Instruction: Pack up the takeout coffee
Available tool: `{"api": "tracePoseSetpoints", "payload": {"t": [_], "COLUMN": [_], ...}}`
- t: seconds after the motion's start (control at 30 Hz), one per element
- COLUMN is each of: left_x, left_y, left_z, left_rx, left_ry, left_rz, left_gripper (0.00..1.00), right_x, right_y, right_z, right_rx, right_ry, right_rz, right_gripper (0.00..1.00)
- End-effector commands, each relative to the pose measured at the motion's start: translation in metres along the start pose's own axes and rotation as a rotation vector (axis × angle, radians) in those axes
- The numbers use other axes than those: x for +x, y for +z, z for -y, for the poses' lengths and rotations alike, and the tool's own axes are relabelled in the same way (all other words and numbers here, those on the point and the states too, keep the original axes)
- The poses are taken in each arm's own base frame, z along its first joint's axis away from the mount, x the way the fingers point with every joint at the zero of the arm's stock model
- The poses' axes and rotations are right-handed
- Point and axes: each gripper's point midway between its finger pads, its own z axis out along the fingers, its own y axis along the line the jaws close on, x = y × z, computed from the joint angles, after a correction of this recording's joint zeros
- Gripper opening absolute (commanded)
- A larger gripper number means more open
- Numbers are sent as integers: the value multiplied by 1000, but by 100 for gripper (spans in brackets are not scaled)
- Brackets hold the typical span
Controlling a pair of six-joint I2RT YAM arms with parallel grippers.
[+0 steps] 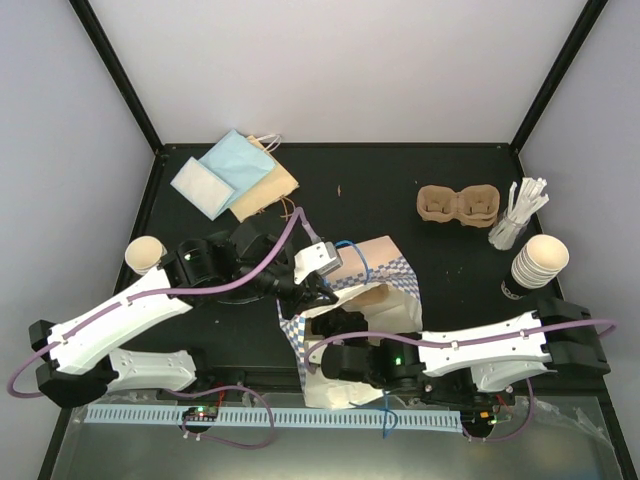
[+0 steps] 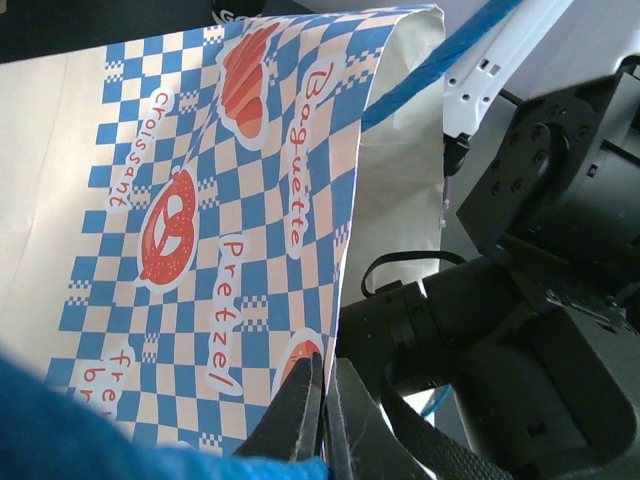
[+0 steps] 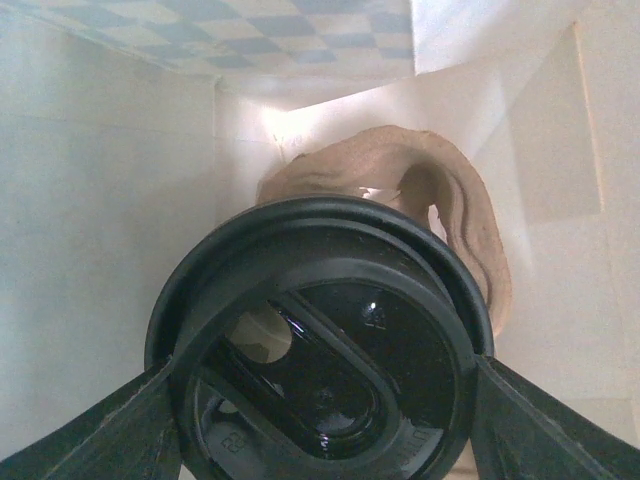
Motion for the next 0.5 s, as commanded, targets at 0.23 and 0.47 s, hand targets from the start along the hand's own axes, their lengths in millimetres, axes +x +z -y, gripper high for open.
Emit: {"api": "tracePoseSetpoints", "payload": {"t": [0.23,0.47], "left_x": [-22,-35], "left_y": [-2,-29], "left_z": [10,4], "left_rx": [49,-48], "left_ry": [16,17], "left_rz": [63,127], "left_gripper": [17,68], "right_x": [4,-1], "right_y": [-16,-15], "right_z": [-17,-17], "right_rx": [-96,-92], "right_ry": [21,25], "right_rz": [-23,-1], "right_gripper": [57,57]}}
